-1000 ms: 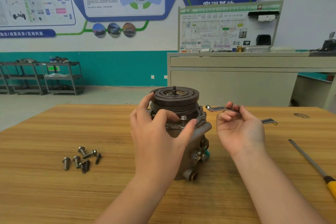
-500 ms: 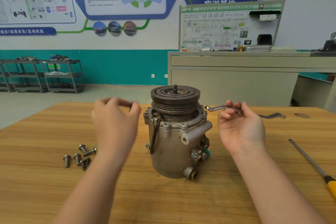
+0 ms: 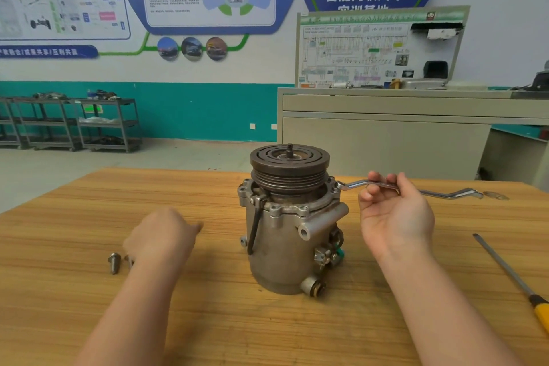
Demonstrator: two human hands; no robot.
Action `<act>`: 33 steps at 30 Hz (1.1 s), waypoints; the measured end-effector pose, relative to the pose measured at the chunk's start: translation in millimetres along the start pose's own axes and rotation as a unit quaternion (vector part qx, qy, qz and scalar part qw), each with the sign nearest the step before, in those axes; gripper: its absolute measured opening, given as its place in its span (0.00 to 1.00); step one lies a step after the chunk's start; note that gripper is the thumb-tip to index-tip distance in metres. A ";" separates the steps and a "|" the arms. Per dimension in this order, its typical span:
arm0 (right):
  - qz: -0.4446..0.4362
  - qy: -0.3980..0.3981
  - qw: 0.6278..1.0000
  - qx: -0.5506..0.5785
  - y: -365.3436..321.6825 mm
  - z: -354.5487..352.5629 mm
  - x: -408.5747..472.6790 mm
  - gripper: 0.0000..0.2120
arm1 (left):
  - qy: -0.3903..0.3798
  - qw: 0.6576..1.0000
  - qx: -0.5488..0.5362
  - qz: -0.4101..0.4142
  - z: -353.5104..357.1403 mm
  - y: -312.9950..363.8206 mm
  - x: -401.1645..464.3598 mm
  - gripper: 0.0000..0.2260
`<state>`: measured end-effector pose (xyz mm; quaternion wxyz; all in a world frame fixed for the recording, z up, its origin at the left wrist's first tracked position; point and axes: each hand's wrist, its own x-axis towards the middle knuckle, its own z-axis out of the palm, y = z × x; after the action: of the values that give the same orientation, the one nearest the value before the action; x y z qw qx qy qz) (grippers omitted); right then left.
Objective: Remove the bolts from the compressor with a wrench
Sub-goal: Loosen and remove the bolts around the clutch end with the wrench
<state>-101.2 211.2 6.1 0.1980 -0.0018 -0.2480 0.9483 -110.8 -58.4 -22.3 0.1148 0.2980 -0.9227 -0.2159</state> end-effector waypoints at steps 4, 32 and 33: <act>-0.113 -0.009 0.988 -0.105 2.1 5.8 -7.3 0.10 | 0.135 0.887 -0.395 0.196 -8.9 44.0 -58.6 0.27; 0.021 -0.090 0.985 -0.147 -7.4 3.8 10.2 0.09 | -0.075 0.881 -0.377 0.277 10.0 52.6 -80.5 0.48; 0.045 -0.098 0.983 -0.146 -7.6 3.7 10.9 0.08 | -0.106 0.868 -0.386 0.294 8.2 49.8 -71.6 0.42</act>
<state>-108.8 219.6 14.0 0.1275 0.0514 -0.4016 0.9054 -81.5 23.5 -12.2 0.1798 -0.0799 -0.8175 -0.5413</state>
